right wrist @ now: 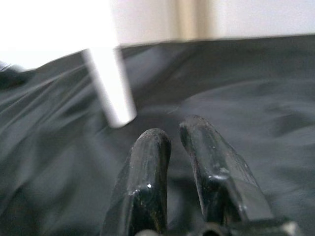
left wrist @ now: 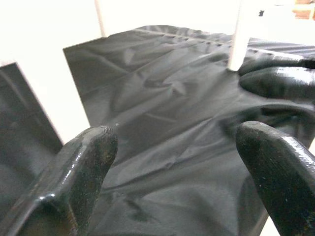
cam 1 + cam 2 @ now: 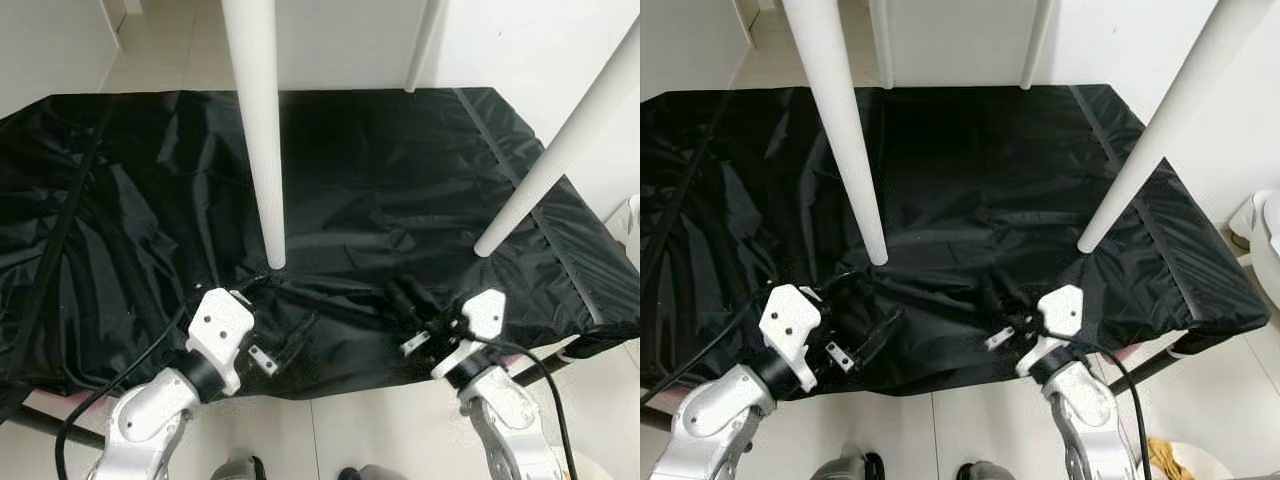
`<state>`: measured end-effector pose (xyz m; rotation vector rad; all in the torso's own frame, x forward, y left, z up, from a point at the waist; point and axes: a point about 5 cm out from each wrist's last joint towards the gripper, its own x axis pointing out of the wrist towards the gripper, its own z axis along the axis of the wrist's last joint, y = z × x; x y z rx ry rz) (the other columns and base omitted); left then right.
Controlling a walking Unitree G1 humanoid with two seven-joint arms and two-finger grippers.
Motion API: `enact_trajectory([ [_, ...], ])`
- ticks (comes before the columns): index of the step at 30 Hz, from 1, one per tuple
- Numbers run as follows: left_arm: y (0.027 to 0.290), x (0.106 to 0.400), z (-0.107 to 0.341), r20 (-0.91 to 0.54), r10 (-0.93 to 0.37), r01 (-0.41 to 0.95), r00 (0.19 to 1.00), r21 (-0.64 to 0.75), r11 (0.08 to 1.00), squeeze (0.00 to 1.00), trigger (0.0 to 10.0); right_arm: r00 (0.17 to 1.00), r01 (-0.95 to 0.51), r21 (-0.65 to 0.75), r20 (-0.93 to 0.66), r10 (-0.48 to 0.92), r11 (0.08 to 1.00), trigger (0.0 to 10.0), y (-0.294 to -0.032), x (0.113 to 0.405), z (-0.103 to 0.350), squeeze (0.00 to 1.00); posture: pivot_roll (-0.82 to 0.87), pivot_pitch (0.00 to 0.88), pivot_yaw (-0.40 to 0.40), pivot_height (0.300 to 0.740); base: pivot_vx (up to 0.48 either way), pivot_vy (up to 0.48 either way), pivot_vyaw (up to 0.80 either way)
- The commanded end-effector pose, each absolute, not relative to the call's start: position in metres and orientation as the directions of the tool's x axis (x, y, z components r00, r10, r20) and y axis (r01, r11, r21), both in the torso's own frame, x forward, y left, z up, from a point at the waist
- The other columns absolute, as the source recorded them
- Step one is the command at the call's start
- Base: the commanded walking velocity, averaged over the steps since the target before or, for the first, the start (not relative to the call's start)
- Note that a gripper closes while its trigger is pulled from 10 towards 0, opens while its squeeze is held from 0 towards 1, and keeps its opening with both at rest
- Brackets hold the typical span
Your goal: Building children table
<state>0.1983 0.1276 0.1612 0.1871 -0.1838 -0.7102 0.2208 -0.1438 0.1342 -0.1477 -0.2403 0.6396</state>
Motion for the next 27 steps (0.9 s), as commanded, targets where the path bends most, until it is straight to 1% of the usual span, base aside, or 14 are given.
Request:
enact_trajectory([
  [1, 0.126, 0.192, 0.157, 0.079, -0.735, 0.703, 0.674, 0.238, 0.670, 0.00, 10.0, 0.744, -0.613, -0.216, 0.168, 0.647, 0.760, 10.0, -0.141, 0.216, 0.132, 0.00, -0.02, 0.118, 0.002, 0.740, 0.000, 0.000, 0.00],
  [3, 0.127, 0.187, 0.154, 0.072, -0.751, 0.719, 0.657, 0.239, 0.652, 0.00, 10.0, 0.717, -0.647, -0.224, 0.147, 0.682, 0.729, 10.0, -0.140, 0.212, 0.130, 0.00, -0.02, 0.118, 0.002, 0.740, 0.000, 0.000, 0.00],
  [4, 0.130, 0.184, 0.150, 0.055, -0.760, 0.732, 0.648, 0.233, 0.641, 0.00, 10.0, 0.687, -0.682, -0.238, 0.113, 0.717, 0.691, 10.0, -0.140, 0.209, 0.125, 0.00, -0.01, 0.118, 0.000, 0.740, 0.000, 0.000, 0.00],
  [5, 0.130, 0.184, 0.150, 0.055, -0.760, 0.732, 0.648, 0.233, 0.641, 0.00, 10.0, 0.687, -0.682, -0.238, 0.113, 0.717, 0.691, 10.0, -0.140, 0.209, 0.125, 0.00, -0.01, 0.118, 0.000, 0.740, 0.000, 0.000, 0.00],
  [7, 0.134, 0.179, 0.141, 0.012, -0.773, 0.752, 0.634, 0.221, 0.621, 0.00, 10.0, 0.631, -0.745, -0.246, 0.042, 0.775, 0.620, 10.0, -0.142, 0.204, 0.116, 0.00, -0.01, 0.117, -0.001, 0.740, 0.000, 0.000, 0.00],
  [10, 0.137, 0.175, 0.135, -0.014, -0.781, 0.764, 0.624, 0.224, 0.606, 0.00, 10.0, 0.599, -0.777, -0.241, 0.001, 0.801, 0.582, 10.0, -0.143, 0.202, 0.110, 0.00, 0.00, 0.117, -0.001, 0.740, 0.000, 0.000, 0.00],
  [12, 0.140, 0.167, 0.123, -0.064, -0.806, 0.796, 0.588, 0.223, 0.563, 0.00, 10.0, 0.535, -0.831, -0.228, -0.070, 0.842, 0.508, 10.0, -0.143, 0.196, 0.096, 0.00, 0.00, 0.121, -0.001, 0.740, 0.000, 0.000, 0.00],
  [13, 0.140, 0.167, 0.123, -0.064, -0.806, 0.796, 0.588, 0.223, 0.563, 0.00, 10.0, 0.535, -0.831, -0.228, -0.070, 0.842, 0.508, 10.0, -0.143, 0.196, 0.096, 0.00, 0.00, 0.121, -0.001, 0.740, 0.000, 0.000, 0.00],
  [14, 0.142, 0.163, 0.116, -0.091, -0.817, 0.813, 0.569, 0.212, 0.542, 0.00, 10.0, 0.500, -0.853, -0.235, -0.107, 0.859, 0.467, 10.0, -0.144, 0.193, 0.090, 0.00, 0.00, 0.121, -0.001, 0.740, 0.000, 0.000, 0.00],
  [16, 0.142, 0.163, 0.116, -0.091, -0.817, 0.813, 0.569, 0.212, 0.542, 0.00, 10.0, 0.500, -0.853, -0.235, -0.107, 0.859, 0.467, 10.0, -0.144, 0.193, 0.090, 0.00, 0.00, 0.121, -0.001, 0.740, 0.000, 0.000, 0.00],
  [18, 0.146, 0.156, 0.099, -0.167, -0.836, 0.849, 0.523, 0.192, 0.493, 0.00, 10.0, 0.442, -0.889, -0.223, -0.195, 0.876, 0.399, 10.0, -0.149, 0.191, 0.072, 0.00, 0.00, 0.122, -0.001, 0.740, 0.000, 0.000, 0.00],
  [19, 0.146, 0.156, 0.099, -0.167, -0.836, 0.849, 0.523, 0.192, 0.493, 0.00, 10.0, 0.442, -0.889, -0.223, -0.195, 0.876, 0.399, 10.0, -0.149, 0.191, 0.072, 0.00, 0.00, 0.122, -0.001, 0.740, 0.000, 0.000, 0.00],
  [21, 0.153, 0.150, 0.083, -0.232, -0.837, 0.868, 0.496, 0.168, 0.468, 0.00, 10.0, 0.418, -0.905, -0.206, -0.271, 0.867, 0.372, 10.0, -0.157, 0.191, 0.054, 0.00, 0.01, 0.120, -0.003, 0.740, 0.000, 0.000, 0.00],
  [27, 0.158, 0.139, 0.068, -0.289, -0.848, 0.896, 0.444, 0.156, 0.416, 0.00, 10.0, 0.365, -0.931, -0.181, -0.388, 0.846, 0.318, 10.0, -0.166, 0.186, 0.027, 0.00, 0.01, 0.124, -0.002, 0.740, 0.000, 0.000, 0.00],
])
